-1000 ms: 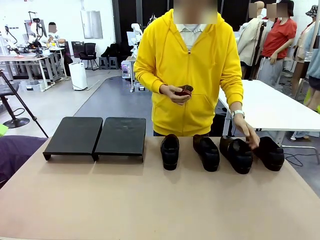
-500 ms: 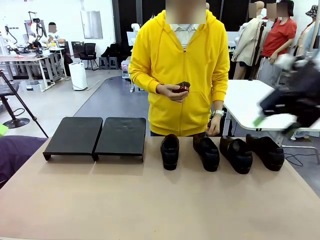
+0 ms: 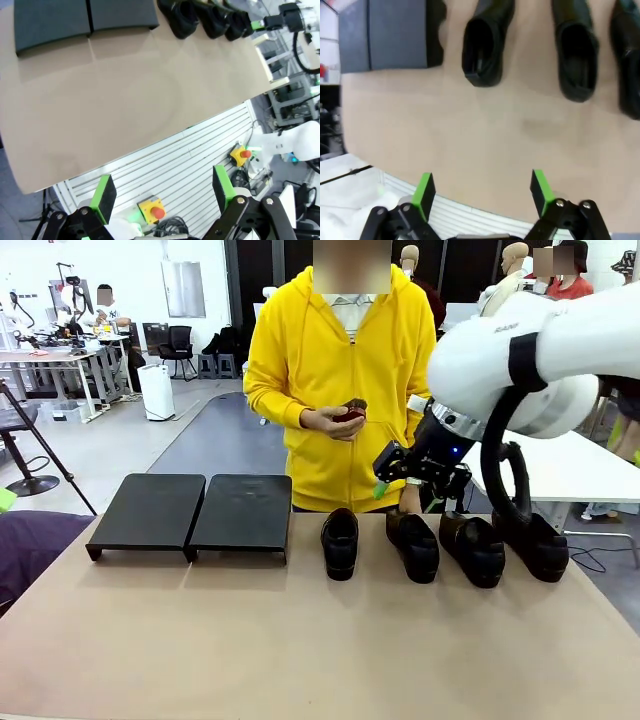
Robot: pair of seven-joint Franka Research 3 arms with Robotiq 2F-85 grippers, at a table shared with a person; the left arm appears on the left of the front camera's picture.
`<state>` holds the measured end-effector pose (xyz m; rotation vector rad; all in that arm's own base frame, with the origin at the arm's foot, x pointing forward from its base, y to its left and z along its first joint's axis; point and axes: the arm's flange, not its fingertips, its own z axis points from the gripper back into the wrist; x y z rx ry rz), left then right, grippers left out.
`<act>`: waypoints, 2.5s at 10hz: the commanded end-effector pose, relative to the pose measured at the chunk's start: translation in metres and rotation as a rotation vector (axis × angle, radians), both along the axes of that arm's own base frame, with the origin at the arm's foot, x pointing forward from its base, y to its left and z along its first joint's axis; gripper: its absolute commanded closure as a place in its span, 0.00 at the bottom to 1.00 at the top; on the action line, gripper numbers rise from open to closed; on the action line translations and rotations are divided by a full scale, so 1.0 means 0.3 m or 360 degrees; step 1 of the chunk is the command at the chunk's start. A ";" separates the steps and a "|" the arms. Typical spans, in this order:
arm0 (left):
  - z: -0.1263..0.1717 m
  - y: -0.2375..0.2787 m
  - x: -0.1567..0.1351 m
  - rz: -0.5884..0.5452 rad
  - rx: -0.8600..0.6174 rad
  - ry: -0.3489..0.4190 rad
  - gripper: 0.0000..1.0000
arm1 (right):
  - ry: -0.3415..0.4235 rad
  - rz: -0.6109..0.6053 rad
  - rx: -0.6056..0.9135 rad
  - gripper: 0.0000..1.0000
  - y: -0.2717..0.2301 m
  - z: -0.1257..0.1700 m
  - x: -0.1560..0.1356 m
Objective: Organize the shoes by placing them on the stand.
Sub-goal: Pick up one Shoe and place it in the middle of the table.
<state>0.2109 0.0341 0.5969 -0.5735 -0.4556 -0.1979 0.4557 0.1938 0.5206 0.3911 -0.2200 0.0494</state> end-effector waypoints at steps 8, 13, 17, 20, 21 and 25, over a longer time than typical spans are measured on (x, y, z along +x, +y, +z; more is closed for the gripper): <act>-0.004 0.001 0.002 -0.0016 -0.0012 -0.0022 0.00 | 0.0353 0.0325 -0.0142 0.00 0.044 -0.164 0.474; -0.004 0.001 0.002 -0.0016 -0.0012 -0.0022 0.00 | 0.0527 0.0309 -0.0120 0.00 0.102 -0.350 0.641; -0.004 0.001 0.002 -0.0016 -0.0012 -0.0022 0.00 | 0.0547 0.0136 -0.0185 0.00 0.185 -0.520 0.676; -0.004 0.001 0.002 -0.0016 -0.0012 -0.0022 0.00 | 0.0519 0.0035 -0.0281 0.00 0.218 -0.587 0.690; -0.004 0.001 0.002 -0.0016 -0.0012 -0.0022 0.00 | 0.0521 0.0042 -0.0299 0.00 0.225 -0.592 0.691; -0.004 0.001 0.002 -0.0016 -0.0012 -0.0022 0.00 | 0.0543 0.0061 -0.0292 1.00 0.232 -0.593 0.697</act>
